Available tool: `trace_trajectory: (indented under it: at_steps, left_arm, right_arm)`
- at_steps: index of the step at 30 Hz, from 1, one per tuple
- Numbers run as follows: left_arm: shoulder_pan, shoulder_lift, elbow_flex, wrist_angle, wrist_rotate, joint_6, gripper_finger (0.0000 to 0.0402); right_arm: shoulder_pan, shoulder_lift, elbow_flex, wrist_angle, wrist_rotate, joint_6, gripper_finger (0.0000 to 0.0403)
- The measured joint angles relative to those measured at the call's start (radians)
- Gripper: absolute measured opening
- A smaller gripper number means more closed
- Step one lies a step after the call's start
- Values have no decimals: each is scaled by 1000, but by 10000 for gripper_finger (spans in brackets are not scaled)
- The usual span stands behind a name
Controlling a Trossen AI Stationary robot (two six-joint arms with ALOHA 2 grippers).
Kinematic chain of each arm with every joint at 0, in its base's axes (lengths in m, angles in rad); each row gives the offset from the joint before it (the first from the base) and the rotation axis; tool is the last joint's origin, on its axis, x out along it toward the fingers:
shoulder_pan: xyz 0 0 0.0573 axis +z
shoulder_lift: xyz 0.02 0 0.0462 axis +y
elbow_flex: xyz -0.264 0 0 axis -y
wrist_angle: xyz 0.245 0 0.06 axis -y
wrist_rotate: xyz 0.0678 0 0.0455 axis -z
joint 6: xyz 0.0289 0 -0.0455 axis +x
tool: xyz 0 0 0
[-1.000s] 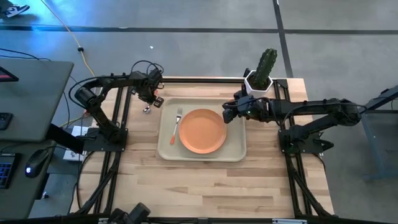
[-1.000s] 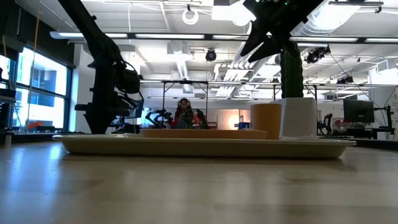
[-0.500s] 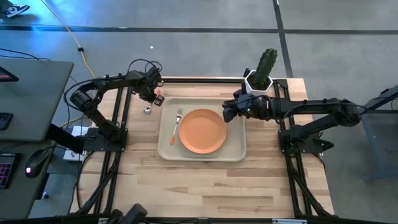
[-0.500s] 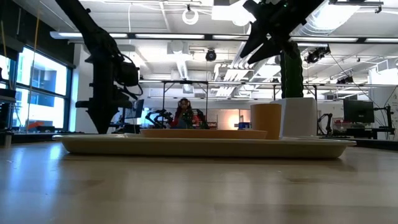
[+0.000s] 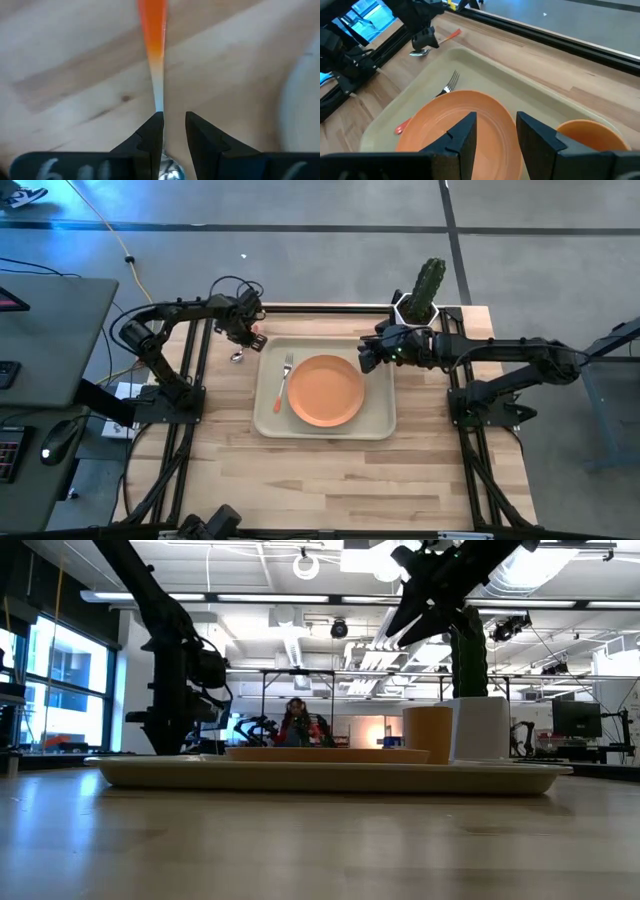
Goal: Pick and place plate/cup/fork/spoon on tray
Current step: Put the orange spoon on the brown tray on the left side of the fork
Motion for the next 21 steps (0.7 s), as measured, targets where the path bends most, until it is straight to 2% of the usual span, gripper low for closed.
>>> trace_trajectory:
  at_steps: [4, 11, 21]
  left_arm:
    - [2, 2, 0, 0, -75, 1, 76]
    - [-16, -33, -2, -27, -49, -16, 76]
    - [-5, -45, -2, -29, -99, -17, 76]
  right_arm:
    - [-22, 0, 0, -9, -23, -1, 129]
    - [-49, 0, 0, -41, -42, -27, 129]
    - [-105, 0, 0, -57, -70, -63, 129]
